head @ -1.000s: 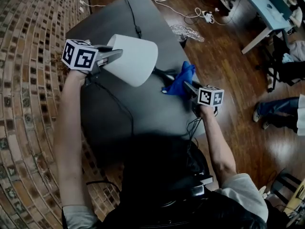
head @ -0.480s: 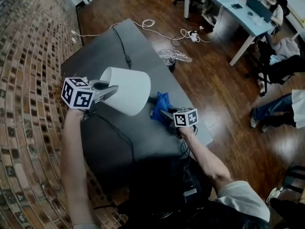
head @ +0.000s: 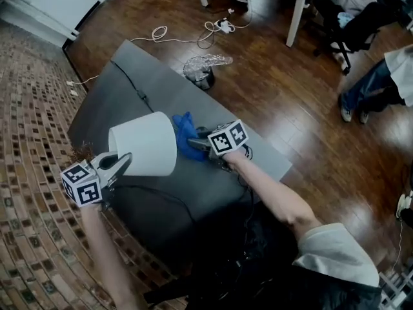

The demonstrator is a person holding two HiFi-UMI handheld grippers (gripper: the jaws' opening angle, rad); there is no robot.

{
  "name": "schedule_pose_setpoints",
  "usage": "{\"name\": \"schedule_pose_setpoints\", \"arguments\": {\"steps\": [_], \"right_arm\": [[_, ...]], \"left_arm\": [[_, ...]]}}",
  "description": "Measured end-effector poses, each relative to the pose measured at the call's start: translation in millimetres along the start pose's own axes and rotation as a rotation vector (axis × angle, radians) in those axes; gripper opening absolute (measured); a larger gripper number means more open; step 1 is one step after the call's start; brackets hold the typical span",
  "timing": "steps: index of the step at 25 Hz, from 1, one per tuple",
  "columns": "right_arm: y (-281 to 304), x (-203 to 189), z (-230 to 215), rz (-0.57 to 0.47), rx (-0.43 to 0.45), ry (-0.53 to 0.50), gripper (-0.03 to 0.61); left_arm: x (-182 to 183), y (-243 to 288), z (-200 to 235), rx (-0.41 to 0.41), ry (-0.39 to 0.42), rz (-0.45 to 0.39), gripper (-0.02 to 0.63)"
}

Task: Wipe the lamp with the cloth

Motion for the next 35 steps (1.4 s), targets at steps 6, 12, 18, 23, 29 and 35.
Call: {"name": "schedule_pose_setpoints", "arguments": {"steps": [6,12,18,23,29,35], "right_arm": [[-52,-16,-74,0.072,-0.329,0.017,0.078],[-94,-1,-55,0.003,-0.31,-0.056,0.078],[-34,48,46,-0.156,0.307,0.012,0.078],[34,41,69,-0.054,0.369,0.039,0.078],[-1,2,4,0.029,0.016,0.007,0.078],[-94,11,-4,-0.021,-0.164,-0.147,0.078]], "left_arm": [[-7,0,-11,-0.013,0.021,-0.002,0.021],[-24,-5,-12,-0.02,-0.004,-0.031,0.018],[-30,-11,-1,-0.018,-0.043,-0.062,0.02],[-31,-9,-2,-0.018,-0.056,-0.061,0.02],[-34,-3,-16,-0.013,-0.041,-0.061,0.02],[-21,4,-27,0.026,-0.036,-0.046,0.02]]}}
Point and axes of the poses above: the fingertips, and each gripper's own axes: y forward along the fingers, z to its left, x out of its top, the point moved 5 cm from there along -y, backward along the fingers, and after that the axes turned 12 degrees about z, right-handed, at the moved point
